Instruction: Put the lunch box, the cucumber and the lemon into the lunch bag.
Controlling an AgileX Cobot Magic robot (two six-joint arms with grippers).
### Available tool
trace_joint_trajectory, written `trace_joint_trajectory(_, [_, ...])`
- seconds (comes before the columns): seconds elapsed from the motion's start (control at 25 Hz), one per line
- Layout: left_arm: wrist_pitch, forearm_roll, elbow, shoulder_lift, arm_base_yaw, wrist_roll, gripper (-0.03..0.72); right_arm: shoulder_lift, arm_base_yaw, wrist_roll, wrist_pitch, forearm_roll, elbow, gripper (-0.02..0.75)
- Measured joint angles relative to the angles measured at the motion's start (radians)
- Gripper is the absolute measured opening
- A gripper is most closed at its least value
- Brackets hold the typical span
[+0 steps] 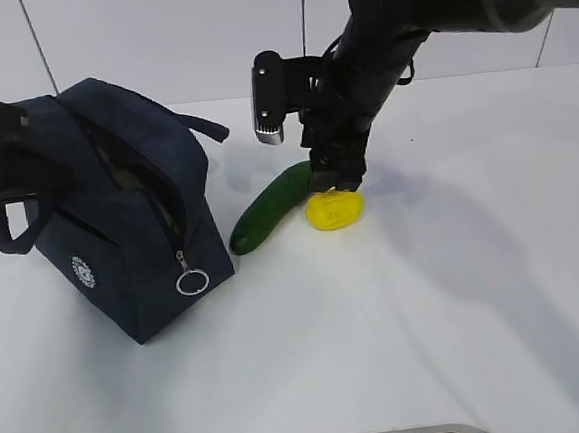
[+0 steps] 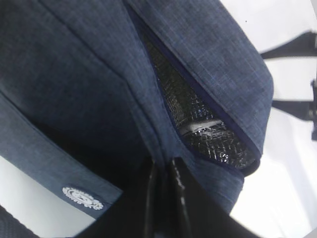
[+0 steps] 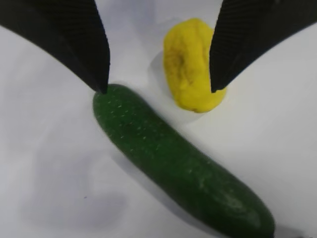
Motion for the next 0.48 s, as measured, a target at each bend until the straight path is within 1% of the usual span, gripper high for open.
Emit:
trace_joint_trajectory(0.12, [0.0, 0.001, 0.0, 0.0, 0.0, 0.0, 0.003, 0.002, 0.0, -0.06, -0.085, 0.018, 0.0, 0.503])
trace_joint_trajectory(0.28, [-0.001, 0.001, 0.0, 0.0, 0.0, 0.016, 0.003, 0.016, 0.0, -0.112, -0.148, 0.026, 0.0, 0.503])
trace_joint_trajectory(0.48, [-0.005, 0.001, 0.0, 0.0, 0.0, 0.028, 0.003, 0.044, 0.0, -0.137, -0.163, 0.03, 0.0, 0.503])
